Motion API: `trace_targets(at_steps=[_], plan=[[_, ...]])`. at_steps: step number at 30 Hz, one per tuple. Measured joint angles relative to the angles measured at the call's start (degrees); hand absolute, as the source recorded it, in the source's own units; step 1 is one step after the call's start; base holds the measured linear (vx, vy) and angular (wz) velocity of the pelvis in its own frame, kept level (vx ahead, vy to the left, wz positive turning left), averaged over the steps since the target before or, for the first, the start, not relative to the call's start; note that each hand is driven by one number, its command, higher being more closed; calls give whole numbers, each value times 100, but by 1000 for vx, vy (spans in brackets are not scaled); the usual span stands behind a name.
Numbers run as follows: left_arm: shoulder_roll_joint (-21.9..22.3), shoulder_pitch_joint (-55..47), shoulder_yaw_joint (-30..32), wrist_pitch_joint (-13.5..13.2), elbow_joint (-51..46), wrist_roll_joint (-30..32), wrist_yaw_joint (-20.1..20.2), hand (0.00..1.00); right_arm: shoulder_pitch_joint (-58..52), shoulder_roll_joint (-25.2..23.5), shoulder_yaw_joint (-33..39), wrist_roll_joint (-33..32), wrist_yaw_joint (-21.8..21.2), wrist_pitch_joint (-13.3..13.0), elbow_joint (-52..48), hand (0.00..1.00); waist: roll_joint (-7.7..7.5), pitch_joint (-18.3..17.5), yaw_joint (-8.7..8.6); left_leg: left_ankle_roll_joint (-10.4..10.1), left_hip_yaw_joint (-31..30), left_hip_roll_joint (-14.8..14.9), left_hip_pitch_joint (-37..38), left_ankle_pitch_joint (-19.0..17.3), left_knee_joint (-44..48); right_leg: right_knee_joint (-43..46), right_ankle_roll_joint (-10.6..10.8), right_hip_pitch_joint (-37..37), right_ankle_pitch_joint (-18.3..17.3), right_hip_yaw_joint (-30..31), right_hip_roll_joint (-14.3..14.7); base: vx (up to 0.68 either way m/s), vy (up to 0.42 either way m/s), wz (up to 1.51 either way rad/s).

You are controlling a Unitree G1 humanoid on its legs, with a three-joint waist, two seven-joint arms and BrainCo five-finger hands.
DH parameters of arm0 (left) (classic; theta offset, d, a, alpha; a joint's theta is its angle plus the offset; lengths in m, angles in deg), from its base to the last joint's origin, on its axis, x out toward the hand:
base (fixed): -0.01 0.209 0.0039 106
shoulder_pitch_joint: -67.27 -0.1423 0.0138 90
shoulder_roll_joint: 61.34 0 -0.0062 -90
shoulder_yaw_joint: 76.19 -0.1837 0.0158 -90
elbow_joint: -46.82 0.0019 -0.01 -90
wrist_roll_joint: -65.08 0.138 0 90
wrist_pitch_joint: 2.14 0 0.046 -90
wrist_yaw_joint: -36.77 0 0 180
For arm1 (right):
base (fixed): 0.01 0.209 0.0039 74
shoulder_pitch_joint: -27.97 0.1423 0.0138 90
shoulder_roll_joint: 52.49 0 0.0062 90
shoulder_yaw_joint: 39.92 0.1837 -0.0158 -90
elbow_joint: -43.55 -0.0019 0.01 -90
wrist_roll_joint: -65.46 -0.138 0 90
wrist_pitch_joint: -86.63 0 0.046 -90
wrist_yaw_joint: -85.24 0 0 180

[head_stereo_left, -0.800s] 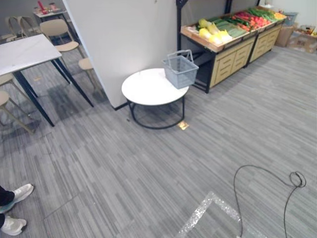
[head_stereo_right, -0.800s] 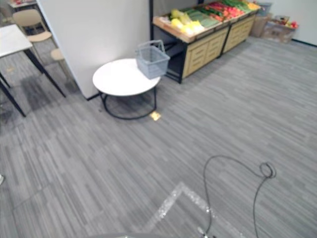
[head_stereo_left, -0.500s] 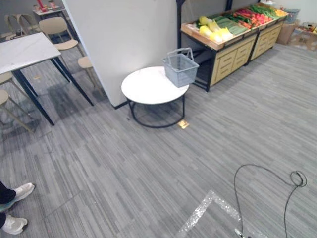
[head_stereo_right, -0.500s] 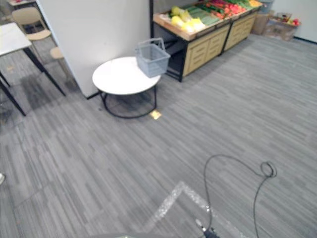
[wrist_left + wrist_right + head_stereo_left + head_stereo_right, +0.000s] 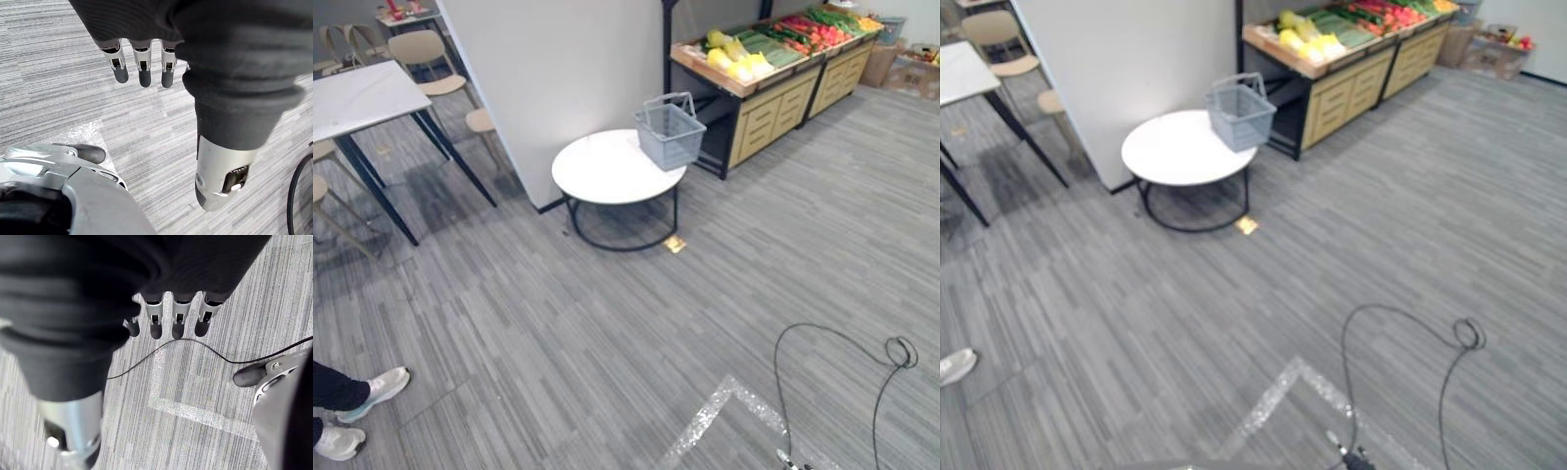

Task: Pick vegetable in the basket

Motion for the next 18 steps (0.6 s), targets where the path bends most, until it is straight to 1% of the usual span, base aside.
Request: trace_targets(at_steps=[3, 14, 16, 17, 18], plan=[[1, -1, 6, -10, -20, 0, 2, 0, -1, -46, 166, -11, -11, -5, -10, 0, -2, 16, 0, 0, 0, 1, 1, 0, -1, -2, 0, 2, 0, -7, 1, 0, 0, 0], [4, 0, 12, -41, -66, -6, -3, 0, -4, -72, 177, -54, -26, -5, -67, 0, -13, 68, 2, 0, 19, 15, -31, 0, -4, -4, -5, -34, -2, -5, 13, -1, 0, -1], [9, 48, 27, -41, -72, -15, -20, 0, 24, -87, 168, -54, -21, -4, -211, 0, -15, 120, 34, 4, 125, 47, -142, 2, -3, 245, -115, -267, -80, 21, 19, -23, -18, -21], [4, 126, 34, -41, -86, -25, -57, 0, 116, -128, 158, -54, -14, -5, -244, 0, -4, 231, 89, -1, 176, 66, -181, 23, -2, 552, -142, -466, -198, 47, 11, -39, -45, -22], [-14, 201, 38, -41, -156, -41, -105, 0, 197, -177, 159, -56, -10, -3, -248, 0, -62, 319, 102, -3, 172, 65, -253, 56, -1, 893, -166, -709, -366, 22, -30, -19, -51, -13]])
